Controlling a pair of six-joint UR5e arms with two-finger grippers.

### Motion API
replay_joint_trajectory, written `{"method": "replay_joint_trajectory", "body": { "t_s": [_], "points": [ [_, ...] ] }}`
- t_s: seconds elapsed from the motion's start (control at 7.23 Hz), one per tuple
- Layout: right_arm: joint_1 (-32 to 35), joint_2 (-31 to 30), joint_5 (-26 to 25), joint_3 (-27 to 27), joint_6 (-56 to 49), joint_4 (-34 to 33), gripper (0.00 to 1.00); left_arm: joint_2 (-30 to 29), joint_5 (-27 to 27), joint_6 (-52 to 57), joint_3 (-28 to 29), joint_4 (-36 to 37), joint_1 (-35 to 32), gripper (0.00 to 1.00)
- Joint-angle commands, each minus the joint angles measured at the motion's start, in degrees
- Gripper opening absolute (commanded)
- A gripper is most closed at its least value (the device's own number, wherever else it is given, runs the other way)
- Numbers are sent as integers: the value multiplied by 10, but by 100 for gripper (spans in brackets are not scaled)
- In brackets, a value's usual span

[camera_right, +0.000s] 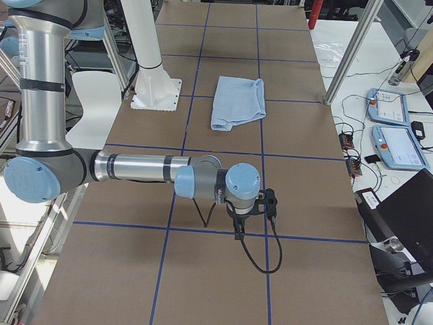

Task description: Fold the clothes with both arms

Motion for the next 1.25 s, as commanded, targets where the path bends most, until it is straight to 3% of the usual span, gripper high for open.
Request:
{"method": "replay_joint_trajectory", "body": {
  "t_s": [0.0,0.69,1.11],
  "points": [
    [3,-11,2,18,38,0,100,-1,0,0,-2,0,0,100],
    [3,-12,2,17,38,5,100,-2,-1,0,0,0,0,100],
    [3,-12,2,17,38,6,100,-3,-15,-72,2,0,0,100]
  ]
}}
